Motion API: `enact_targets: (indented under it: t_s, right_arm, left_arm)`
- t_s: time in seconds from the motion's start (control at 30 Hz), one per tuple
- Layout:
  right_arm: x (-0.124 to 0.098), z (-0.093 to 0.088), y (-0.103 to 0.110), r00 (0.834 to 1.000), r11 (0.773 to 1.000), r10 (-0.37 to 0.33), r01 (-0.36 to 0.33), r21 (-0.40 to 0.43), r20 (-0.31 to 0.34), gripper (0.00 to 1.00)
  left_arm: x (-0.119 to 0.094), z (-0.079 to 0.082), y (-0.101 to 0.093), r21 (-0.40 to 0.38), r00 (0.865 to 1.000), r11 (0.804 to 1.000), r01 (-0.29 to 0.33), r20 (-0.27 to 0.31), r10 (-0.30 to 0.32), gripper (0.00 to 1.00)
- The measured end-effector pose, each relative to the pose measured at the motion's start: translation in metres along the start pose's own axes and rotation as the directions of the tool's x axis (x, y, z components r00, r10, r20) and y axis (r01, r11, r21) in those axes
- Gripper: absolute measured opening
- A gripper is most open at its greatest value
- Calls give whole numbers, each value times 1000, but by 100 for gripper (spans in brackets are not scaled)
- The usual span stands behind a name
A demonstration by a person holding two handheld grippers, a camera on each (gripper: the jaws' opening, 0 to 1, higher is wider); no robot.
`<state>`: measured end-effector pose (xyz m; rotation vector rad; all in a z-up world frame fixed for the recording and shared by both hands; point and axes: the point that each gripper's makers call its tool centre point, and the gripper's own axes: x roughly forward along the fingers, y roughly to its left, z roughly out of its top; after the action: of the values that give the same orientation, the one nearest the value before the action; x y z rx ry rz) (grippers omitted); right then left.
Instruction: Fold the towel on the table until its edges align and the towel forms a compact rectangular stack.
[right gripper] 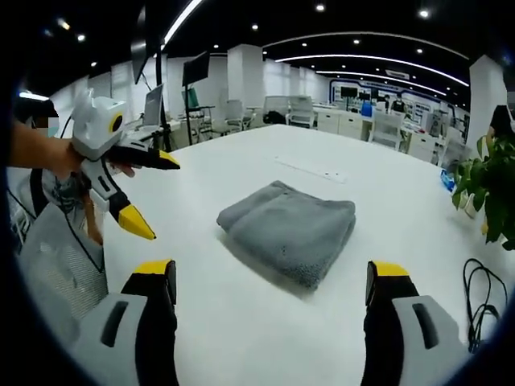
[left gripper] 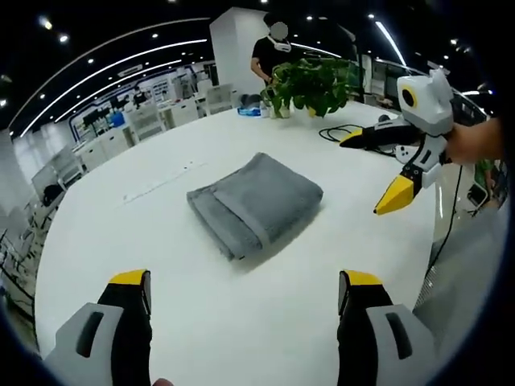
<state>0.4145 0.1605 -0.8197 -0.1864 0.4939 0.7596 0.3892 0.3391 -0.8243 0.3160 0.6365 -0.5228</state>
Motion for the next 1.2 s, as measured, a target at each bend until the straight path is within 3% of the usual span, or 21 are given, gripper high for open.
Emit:
enact_targets:
  t_s: [0.4, 0.5, 0.83, 0.97, 1.03, 1.2]
  right_arm:
    - [-17, 4, 13, 999, 1000, -25, 25, 8, 33, 98]
    - [-25, 4, 21, 998, 999, -39, 39, 7, 41, 97]
    - [-50, -18, 40, 996, 996, -90, 90, 13, 9, 97]
    - [-65, -22, 49, 993, 993, -115, 115, 16, 21, 97]
    - [-63, -23, 37, 991, 991, -131, 131, 22, 31, 99]
    - [-77, -28, 43, 982, 984, -178, 177, 31, 60, 99]
  left_arm:
    - [-17, -5, 3, -9, 996, 999, -31, 80, 32, 99]
    - [-27, -7, -5, -11, 995, 999, -35, 94, 36, 99]
    - [-49, -20, -26, -14, 990, 999, -40, 132, 42, 99]
    - [-58, -25, -27, -34, 985, 998, -51, 162, 56, 99]
    - [-61, -28, -25, -30, 984, 998, -63, 166, 67, 99]
    - [-69, -39, -21, -15, 983, 996, -93, 156, 94, 99]
